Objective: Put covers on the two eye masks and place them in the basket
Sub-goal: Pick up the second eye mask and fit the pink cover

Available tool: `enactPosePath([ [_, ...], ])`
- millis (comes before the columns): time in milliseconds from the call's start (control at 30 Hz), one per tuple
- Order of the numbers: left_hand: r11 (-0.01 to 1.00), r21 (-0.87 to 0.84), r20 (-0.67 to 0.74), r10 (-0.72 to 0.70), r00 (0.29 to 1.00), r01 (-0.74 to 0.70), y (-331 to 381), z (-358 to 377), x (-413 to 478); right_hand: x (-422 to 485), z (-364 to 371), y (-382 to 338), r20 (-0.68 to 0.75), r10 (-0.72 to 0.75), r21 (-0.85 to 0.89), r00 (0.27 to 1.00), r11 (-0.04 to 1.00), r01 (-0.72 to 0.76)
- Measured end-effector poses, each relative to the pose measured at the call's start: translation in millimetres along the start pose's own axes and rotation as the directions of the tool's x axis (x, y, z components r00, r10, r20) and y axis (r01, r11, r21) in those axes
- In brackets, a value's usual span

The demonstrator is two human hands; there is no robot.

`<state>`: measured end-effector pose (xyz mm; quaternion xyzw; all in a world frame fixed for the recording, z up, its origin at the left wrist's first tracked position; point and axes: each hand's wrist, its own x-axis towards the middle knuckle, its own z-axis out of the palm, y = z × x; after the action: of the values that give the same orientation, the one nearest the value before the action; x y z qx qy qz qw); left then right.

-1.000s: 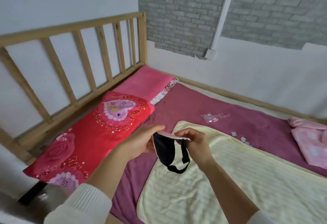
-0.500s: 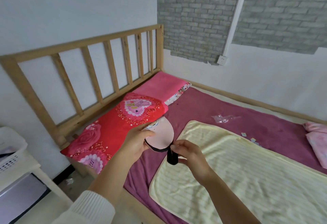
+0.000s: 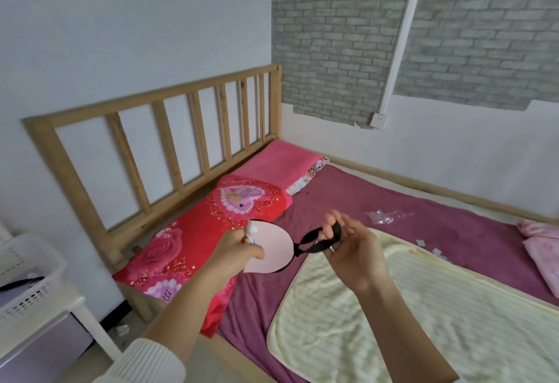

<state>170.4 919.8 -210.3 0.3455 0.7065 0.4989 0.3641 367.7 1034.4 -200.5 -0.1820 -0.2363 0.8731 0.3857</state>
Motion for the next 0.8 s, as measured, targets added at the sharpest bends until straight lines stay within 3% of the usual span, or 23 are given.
enactPosePath([
  [67,1.000,0.015,0.096,0.006,0.995,-0.008,-2.0,-4.0,-3.5,2.0,4.8,-2.3,-0.041,-0.106,0.075,0.994,0.991,0.109],
  [100,0.999,0.026,0.150,0.019,0.989,-0.023,-3.7,-4.4,-4.5,4.2,6.4,-1.2,-0.092,-0.173,-0.005,0.981,0.985,0.173],
  [133,0.998,0.040,0.189,0.034,0.981,-0.042,-5.1,-4.0,-5.9,5.5,7.6,1.1,-0.131,-0.261,-0.170,0.956,0.956,0.238],
  [167,0.997,0.050,0.214,0.048,0.976,-0.060,-6.0,-3.2,-7.1,6.2,7.5,4.0,-0.137,-0.367,-0.420,0.920,0.863,0.282],
  [200,0.995,0.058,0.228,0.060,0.972,-0.075,-6.7,-2.9,-7.9,6.1,6.5,7.6,-0.079,-0.471,-0.678,0.879,0.672,0.299],
  [233,0.994,0.063,0.230,0.073,0.970,-0.090,-7.4,-2.8,-8.7,5.1,5.7,11.7,0.037,-0.528,-0.859,0.849,0.417,0.296],
  [267,0.993,0.065,0.226,0.081,0.971,-0.098,-8.1,-3.7,-9.3,4.3,4.3,16.4,0.159,-0.532,-0.939,0.832,0.178,0.293],
  [333,0.994,0.052,0.211,0.088,0.973,-0.101,-9.8,-8.5,-10.0,5.2,-0.2,21.7,0.294,-0.512,-0.955,0.807,-0.123,0.269],
  [433,0.993,0.031,0.186,0.103,0.977,-0.111,-9.6,-18.4,-12.0,8.9,-5.8,19.2,0.338,-0.551,-0.922,0.763,-0.357,0.151],
  [500,0.993,-0.004,0.151,0.117,0.982,-0.118,-10.3,-23.2,-11.9,8.7,-6.9,15.7,0.314,-0.501,-0.883,0.807,-0.466,0.054],
  [600,0.990,-0.085,0.134,0.123,0.983,-0.112,-10.4,-25.9,-13.0,9.5,-3.3,15.5,0.120,-0.273,-0.792,0.954,-0.607,-0.074],
  [667,0.989,-0.114,0.142,0.112,0.984,-0.096,-11.0,-24.7,-13.4,9.8,-3.3,21.7,0.036,-0.108,-0.817,0.993,-0.575,-0.033],
  [700,0.987,-0.136,0.139,0.104,0.985,-0.085,-11.5,-23.9,-13.0,8.5,-4.1,26.1,0.018,-0.014,-0.884,1.000,-0.467,0.009],
  [800,0.959,-0.281,0.124,0.056,0.991,-0.019,-17.3,-20.6,-8.5,2.9,-2.6,38.4,0.094,0.149,-0.996,0.984,0.022,0.091],
])
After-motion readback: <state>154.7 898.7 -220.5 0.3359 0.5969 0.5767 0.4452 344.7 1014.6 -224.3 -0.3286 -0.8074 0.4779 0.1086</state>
